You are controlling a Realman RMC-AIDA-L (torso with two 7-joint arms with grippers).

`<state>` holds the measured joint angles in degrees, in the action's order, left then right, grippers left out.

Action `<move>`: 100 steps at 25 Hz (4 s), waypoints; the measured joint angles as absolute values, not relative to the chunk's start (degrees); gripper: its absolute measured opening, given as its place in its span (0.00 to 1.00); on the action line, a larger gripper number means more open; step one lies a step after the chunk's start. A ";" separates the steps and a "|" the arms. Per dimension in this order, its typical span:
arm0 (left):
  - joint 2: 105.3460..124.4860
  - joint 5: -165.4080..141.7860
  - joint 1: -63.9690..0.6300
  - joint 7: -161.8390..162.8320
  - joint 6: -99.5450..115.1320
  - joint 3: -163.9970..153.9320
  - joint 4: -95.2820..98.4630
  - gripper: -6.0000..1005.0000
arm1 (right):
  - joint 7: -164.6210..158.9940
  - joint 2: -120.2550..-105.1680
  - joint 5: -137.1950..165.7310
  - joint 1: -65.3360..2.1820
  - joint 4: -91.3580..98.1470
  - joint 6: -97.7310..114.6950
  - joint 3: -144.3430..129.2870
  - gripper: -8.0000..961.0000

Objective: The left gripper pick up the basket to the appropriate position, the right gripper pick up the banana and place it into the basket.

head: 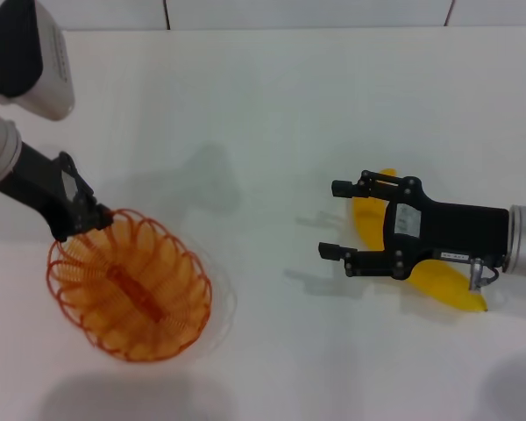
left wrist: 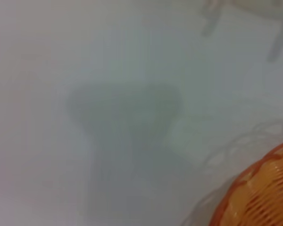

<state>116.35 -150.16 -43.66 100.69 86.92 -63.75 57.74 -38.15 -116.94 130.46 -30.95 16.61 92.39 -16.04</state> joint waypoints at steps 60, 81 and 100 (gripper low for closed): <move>116.13 -147.12 -52.40 128.18 76.89 -52.99 42.80 0.07 | -38.14 -116.89 130.15 -32.62 15.31 92.47 -15.49 0.86; 116.64 -101.03 -9.69 71.23 79.79 -68.06 65.64 0.78 | -38.34 -116.72 129.52 -26.68 18.42 95.29 -9.35 0.86; 116.06 -95.45 -12.93 64.69 80.85 -63.46 49.06 0.90 | -68.58 -116.96 148.09 -32.46 35.79 94.68 -13.19 0.86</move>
